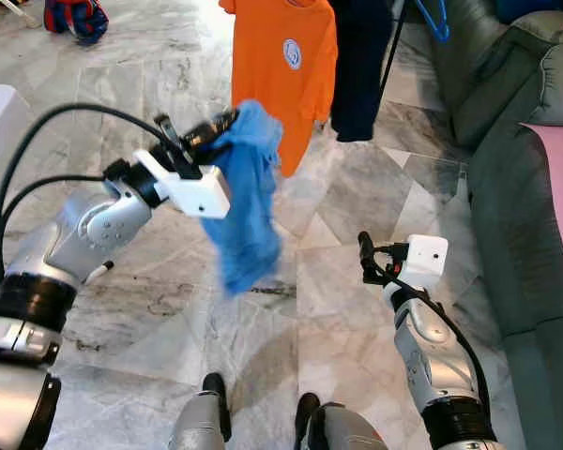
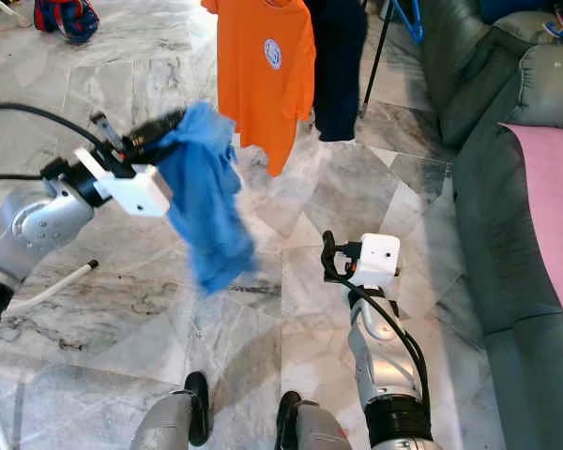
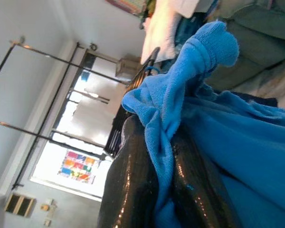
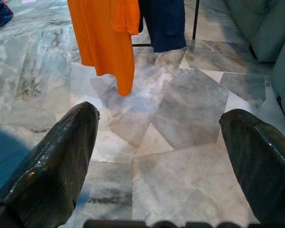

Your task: Hang hanger

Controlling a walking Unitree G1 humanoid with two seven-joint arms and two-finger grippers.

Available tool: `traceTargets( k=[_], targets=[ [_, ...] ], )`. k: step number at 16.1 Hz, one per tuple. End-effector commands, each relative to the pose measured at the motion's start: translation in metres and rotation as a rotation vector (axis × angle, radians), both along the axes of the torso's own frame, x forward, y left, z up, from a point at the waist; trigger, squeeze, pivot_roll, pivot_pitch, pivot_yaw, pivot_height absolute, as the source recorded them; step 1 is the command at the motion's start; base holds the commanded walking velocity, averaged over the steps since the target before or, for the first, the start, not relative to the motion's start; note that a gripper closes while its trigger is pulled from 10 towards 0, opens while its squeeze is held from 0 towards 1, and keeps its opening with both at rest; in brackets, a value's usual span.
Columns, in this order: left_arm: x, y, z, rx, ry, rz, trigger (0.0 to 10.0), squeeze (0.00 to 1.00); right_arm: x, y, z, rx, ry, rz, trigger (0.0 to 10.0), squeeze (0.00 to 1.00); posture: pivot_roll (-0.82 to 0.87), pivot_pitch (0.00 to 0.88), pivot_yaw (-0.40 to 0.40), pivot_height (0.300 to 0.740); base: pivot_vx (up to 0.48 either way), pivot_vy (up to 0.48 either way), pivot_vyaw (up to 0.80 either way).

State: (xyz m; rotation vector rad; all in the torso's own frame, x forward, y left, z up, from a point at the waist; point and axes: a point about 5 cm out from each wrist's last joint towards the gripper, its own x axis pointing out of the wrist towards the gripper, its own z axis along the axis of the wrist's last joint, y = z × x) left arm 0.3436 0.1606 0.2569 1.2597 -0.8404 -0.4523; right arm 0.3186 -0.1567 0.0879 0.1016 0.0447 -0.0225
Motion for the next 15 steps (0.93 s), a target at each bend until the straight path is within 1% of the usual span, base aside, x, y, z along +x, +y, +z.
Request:
traceTargets(
  k=[1,2,3,4,6,7,8,10,11,12,13,15],
  targets=[
    [0.001,0.000,0.004,-0.022,-0.024,-0.005,10.0,0.00,-0.005,-0.002,-0.009,-0.009,0.033,-0.007,10.0,0.00,0.10,0.298,-0.036,0.740,0.000,0.000,0.00],
    [0.002,0.000,0.006,-0.040,-0.023,-0.009,10.0,0.00,-0.005,-0.002,-0.009,-0.009,0.034,-0.007,10.0,0.00,0.10,0.298,-0.036,0.740,0.000,0.000,0.00],
    [0.005,-0.002,0.009,-0.120,-0.029,-0.010,10.0,0.00,-0.005,-0.002,-0.009,-0.011,0.034,-0.006,10.0,0.00,0.09,0.298,-0.040,0.740,0.000,0.000,0.00],
    [0.006,-0.004,0.010,-0.158,0.000,-0.021,10.0,0.00,-0.004,-0.002,-0.009,-0.012,0.035,-0.004,10.0,0.00,0.09,0.298,-0.042,0.740,0.000,0.000,0.00],
    [0.010,-0.007,0.010,-0.233,-0.006,-0.033,10.0,0.00,-0.004,-0.001,-0.010,-0.012,0.038,0.000,10.0,0.00,0.10,0.299,-0.043,0.740,0.000,0.000,0.00],
    [0.013,-0.008,0.010,-0.335,0.041,-0.030,10.0,0.00,-0.004,0.000,-0.011,-0.012,0.040,0.003,10.0,0.00,0.10,0.299,-0.043,0.740,0.000,0.000,0.00],
    [0.016,-0.011,0.008,-0.435,0.133,-0.039,10.0,0.00,-0.004,0.001,-0.011,-0.010,0.041,0.007,10.0,0.00,0.10,0.299,-0.043,0.740,0.000,0.000,0.00],
    [0.020,-0.022,0.004,-0.681,0.373,-0.141,10.0,0.00,-0.003,0.003,-0.011,-0.008,0.042,0.012,10.0,0.00,0.10,0.297,-0.043,0.740,0.000,0.000,0.00],
    [0.021,-0.025,0.002,-0.768,0.447,-0.174,10.0,0.00,-0.003,0.003,-0.011,-0.008,0.042,0.014,10.0,0.00,0.10,0.298,-0.043,0.740,0.000,0.000,0.00],
    [0.023,-0.027,0.002,-0.849,0.504,-0.205,10.0,0.00,-0.002,0.004,-0.011,-0.007,0.043,0.015,10.0,0.00,0.10,0.299,-0.043,0.740,0.000,0.000,0.00],
    [0.025,-0.027,0.004,-0.924,0.537,-0.230,10.0,0.00,-0.002,0.005,-0.011,-0.005,0.044,0.018,10.0,0.00,0.11,0.299,-0.043,0.740,0.000,0.000,0.00],
    [0.026,-0.026,0.007,-1.009,0.584,-0.265,10.0,0.00,-0.001,0.007,-0.012,-0.002,0.045,0.023,10.0,0.00,0.11,0.299,-0.041,0.740,0.000,0.000,0.00]
  ],
)
